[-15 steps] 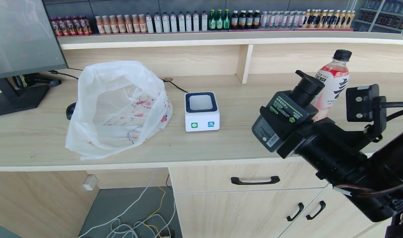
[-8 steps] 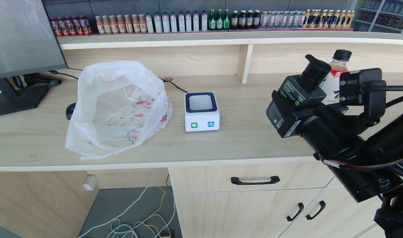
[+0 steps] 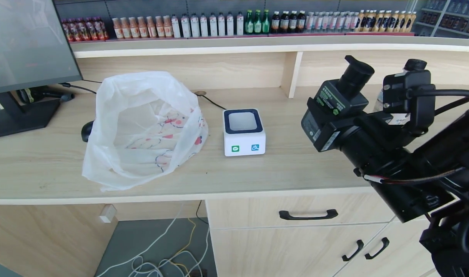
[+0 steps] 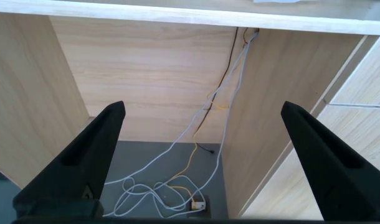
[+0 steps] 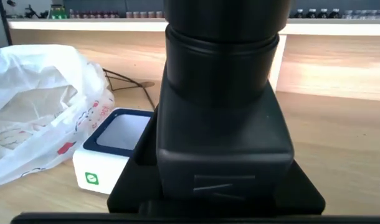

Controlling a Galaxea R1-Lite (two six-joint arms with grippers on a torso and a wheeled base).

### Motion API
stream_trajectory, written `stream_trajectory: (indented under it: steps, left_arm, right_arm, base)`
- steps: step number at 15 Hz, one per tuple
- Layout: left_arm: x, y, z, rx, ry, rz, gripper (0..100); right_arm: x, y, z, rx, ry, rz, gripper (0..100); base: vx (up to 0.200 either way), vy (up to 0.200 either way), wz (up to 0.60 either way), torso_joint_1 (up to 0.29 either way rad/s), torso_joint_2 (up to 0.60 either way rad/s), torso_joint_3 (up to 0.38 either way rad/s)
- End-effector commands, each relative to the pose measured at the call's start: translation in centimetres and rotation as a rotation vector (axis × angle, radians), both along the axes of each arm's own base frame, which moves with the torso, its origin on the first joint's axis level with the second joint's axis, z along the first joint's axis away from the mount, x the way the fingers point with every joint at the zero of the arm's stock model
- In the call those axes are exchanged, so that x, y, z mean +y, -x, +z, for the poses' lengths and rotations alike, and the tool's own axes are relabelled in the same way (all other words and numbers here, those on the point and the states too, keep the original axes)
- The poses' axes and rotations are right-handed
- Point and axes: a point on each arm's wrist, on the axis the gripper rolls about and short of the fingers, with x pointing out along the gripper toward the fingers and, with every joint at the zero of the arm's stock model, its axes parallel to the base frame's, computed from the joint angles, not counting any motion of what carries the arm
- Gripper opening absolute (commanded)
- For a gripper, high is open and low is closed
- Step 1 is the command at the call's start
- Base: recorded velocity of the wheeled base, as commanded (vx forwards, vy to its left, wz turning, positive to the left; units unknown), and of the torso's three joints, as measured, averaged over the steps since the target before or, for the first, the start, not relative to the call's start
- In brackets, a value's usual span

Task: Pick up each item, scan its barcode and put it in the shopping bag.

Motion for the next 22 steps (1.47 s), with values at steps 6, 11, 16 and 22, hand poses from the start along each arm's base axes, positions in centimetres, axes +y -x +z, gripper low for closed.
stream_trajectory:
  steps: [6, 11, 16, 22]
  left_arm:
    - [0.0, 0.0, 0.0, -0.001, 0.001, 0.000, 100]
    - [0.0, 0.0, 0.0, -0.001, 0.001, 0.000, 100]
    - [0.0, 0.0, 0.0, -0.001, 0.001, 0.000, 100]
    - [0.0, 0.0, 0.0, -0.001, 0.001, 0.000, 100]
  right_arm:
    - [-0.2, -0.2, 0.6, -0.024, -0.011, -0.017, 0]
    - [-0.1, -0.4, 0.7, -0.047, 0.043, -0.032, 0]
    - [0.4, -1.0, 0.6, -0.083, 0.125, -0.006, 0]
    - [-0.3, -4.3, 0.9, -0.210, 0.275, 0.058, 0]
  base:
    - [0.000, 0.200, 0.00, 0.000, 0.00, 0.002]
    - [0.000, 0.080, 0.00, 0.000, 0.00, 0.003]
    - [0.000, 0.000, 0.00, 0.000, 0.00, 0.000]
    - [0.000, 0.000, 0.00, 0.000, 0.00, 0.000]
